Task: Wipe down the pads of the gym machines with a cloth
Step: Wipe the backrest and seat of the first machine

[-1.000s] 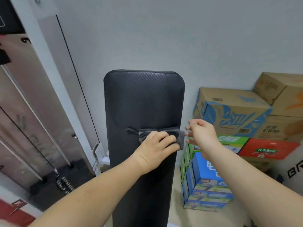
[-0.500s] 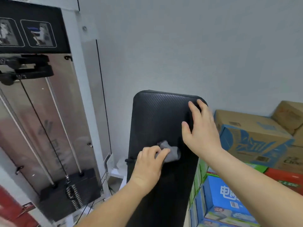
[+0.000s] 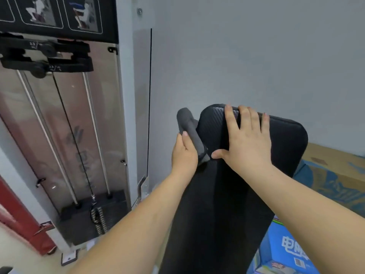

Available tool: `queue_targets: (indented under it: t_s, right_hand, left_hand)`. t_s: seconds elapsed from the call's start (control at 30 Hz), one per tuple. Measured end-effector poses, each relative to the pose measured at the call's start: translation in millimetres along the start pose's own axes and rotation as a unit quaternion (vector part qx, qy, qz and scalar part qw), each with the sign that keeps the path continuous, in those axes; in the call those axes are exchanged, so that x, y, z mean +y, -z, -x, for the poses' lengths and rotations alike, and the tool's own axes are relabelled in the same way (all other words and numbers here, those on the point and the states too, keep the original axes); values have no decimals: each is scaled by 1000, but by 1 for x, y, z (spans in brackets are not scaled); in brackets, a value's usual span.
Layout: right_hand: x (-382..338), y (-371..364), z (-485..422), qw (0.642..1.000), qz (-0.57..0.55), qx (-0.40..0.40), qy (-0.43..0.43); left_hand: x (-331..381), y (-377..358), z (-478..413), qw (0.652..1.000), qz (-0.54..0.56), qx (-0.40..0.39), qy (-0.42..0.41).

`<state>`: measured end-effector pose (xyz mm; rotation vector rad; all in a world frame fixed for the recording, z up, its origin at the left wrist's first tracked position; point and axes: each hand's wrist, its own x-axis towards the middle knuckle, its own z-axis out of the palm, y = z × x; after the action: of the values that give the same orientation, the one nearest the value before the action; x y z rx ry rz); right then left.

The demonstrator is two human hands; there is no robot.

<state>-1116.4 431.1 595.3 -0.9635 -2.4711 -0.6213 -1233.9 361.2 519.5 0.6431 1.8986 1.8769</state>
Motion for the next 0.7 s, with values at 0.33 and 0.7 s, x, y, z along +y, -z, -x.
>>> queue_targets:
  t_s: [0.33,0.7]
  right_hand:
    - [-8,5,5,1000,24,-9,-13]
    - [-9,7,5,999,36,4,-20]
  left_hand:
    - [-102,34,48,957,14,-17,288]
    - [-20,15,-2,999,26,-31,-33]
